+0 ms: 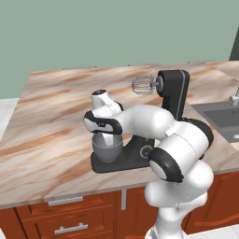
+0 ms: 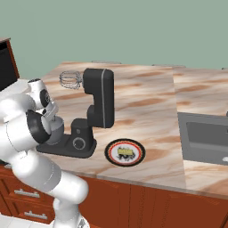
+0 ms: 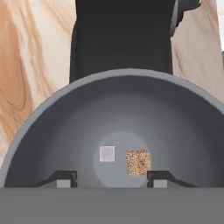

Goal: Add butter and sugar cubes to the stand mixer bowl and then turn on the stand mixer to begin making frosting.

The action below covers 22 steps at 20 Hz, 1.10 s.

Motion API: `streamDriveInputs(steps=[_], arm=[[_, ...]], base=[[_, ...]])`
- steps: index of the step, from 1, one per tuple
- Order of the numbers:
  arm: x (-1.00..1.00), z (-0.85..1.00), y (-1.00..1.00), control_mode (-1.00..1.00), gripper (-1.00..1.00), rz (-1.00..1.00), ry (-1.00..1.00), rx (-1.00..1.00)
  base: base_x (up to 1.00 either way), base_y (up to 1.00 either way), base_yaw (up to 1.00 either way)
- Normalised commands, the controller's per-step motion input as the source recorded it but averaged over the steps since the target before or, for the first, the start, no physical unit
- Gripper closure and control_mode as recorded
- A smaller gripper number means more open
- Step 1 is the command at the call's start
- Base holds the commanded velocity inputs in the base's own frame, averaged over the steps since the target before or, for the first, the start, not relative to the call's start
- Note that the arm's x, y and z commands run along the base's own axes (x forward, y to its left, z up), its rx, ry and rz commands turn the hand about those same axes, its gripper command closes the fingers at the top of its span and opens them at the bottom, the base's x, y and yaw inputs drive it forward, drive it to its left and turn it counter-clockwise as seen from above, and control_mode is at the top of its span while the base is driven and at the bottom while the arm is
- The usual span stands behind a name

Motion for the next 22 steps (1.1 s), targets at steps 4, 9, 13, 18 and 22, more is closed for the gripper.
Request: streamDriveInputs(steps=[4, 9, 13, 18, 22], arm=[[-0.37, 0.87, 0.00, -1.00, -1.00, 0.00, -0.11, 0.03], [-0.79, 1.00, -0.34, -1.00, -1.00, 0.05, -0.05, 0.08], [-1.00, 0.79, -0.81, -1.00, -1.00, 0.21, 0.00, 0.02], [-1.00, 0.49, -0.86, -1.00, -1.00, 0.33, 0.00, 0.00], [-0.95, 0.34, -0.95, -1.00, -1.00, 0.37, 0.00, 0.00]], base=[[0.00, 0.00, 0.00], [0.00, 0.00, 0.00], [0.00, 0.00, 0.00], [0.00, 0.00, 0.00], [0.00, 0.00, 0.00]])
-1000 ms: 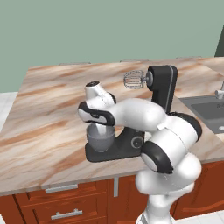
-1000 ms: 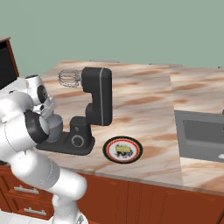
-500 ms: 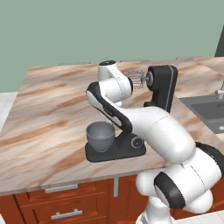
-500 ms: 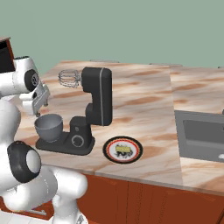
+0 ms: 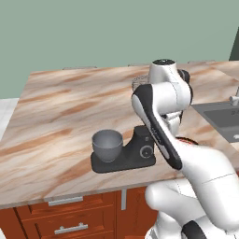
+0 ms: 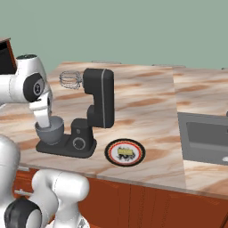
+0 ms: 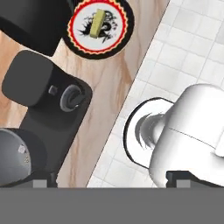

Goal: Add butter and sugar cubes to the stand mixer bowl and then turn on the stand mixer to begin making frosting.

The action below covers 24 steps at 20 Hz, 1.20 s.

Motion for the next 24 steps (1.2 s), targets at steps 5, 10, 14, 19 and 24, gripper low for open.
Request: streamDriveInputs(steps=[5, 10, 14, 19, 24], arm=[[-0.62, 0.08, -1.00, -1.00, -1.00, 0.42, 0.00, 0.01], [-0.17, 0.00, -1.00, -1.00, -1.00, 0.53, -0.01, 0.06], [-0.05, 0.00, -0.95, -1.00, -1.00, 0.61, -0.02, 0.01], [-0.11, 0.00, -0.71, -1.00, -1.00, 0.76, -0.03, 0.00], [-0.01, -0.07, -0.56, -1.00, -1.00, 0.82, -0.13, 0.03]], base=[[0.00, 0.00, 0.00], [0.00, 0.00, 0.00], [0.00, 0.00, 0.00], [0.00, 0.00, 0.00], [0.00, 0.00, 0.00]])
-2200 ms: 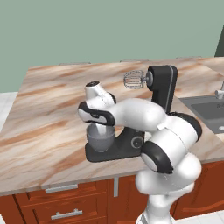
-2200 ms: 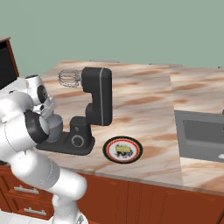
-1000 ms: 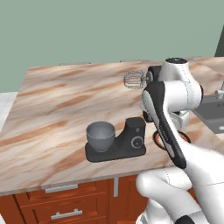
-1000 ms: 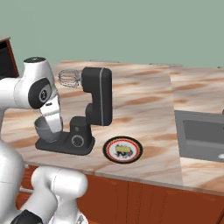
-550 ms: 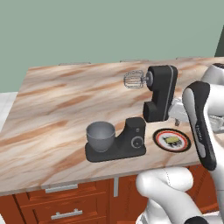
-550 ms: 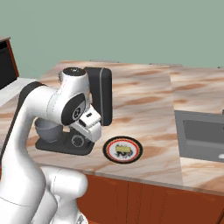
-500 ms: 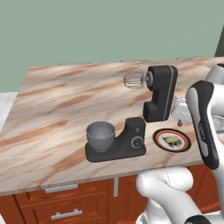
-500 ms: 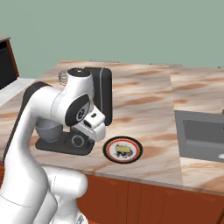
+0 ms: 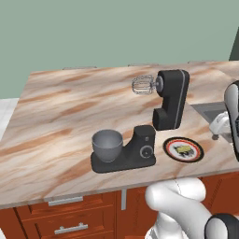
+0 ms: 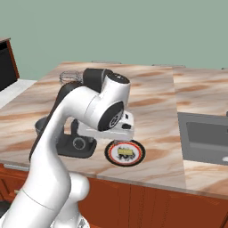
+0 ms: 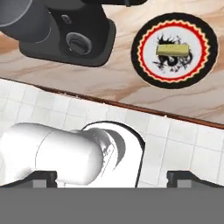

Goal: Add butter and sugar cubes to the stand mixer bowl and then turn on the stand mixer to begin making frosting.

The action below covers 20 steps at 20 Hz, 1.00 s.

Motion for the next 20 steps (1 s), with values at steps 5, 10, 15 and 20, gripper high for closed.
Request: streamDriveInputs(steps=[5, 10, 15, 20], arm=[[0.00, -0.22, -0.20, -1.00, -1.00, 0.80, -0.26, 0.12], [0.15, -0.24, -0.13, -1.00, -1.00, 0.68, -0.22, 0.10], [0.44, -0.22, -0.08, -1.00, -1.00, 0.63, -0.16, 0.10], [0.44, -0.29, -0.01, -1.00, -1.00, 0.43, -0.05, 0.06]], base=[[0.00, 0.00, 0.00], [0.00, 0.00, 0.00], [0.00, 0.00, 0.00], [0.00, 0.00, 0.00]])
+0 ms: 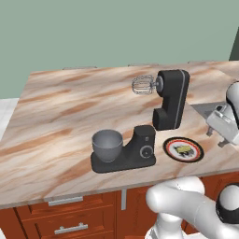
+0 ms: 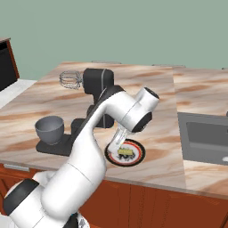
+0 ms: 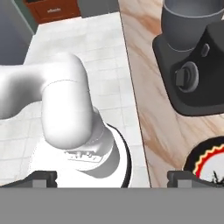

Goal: Add butter and sugar cubes to the stand mixer bowl and then turn on the stand mixer to begin making frosting.

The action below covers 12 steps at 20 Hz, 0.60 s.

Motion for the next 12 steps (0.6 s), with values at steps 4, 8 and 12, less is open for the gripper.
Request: streamDriveInputs(steps=[4, 8, 12], arm=[[0.45, -0.33, 0.00, -1.00, -1.00, 0.27, -0.03, 0.08], [0.20, -0.38, 0.00, -1.00, -1.00, 0.10, -0.10, 0.10], [0.10, -0.32, 0.00, -1.00, -1.00, 0.00, -0.19, 0.08]], base=[[0.00, 0.00, 0.00], [0.00, 0.00, 0.00], [0.00, 0.00, 0.00]])
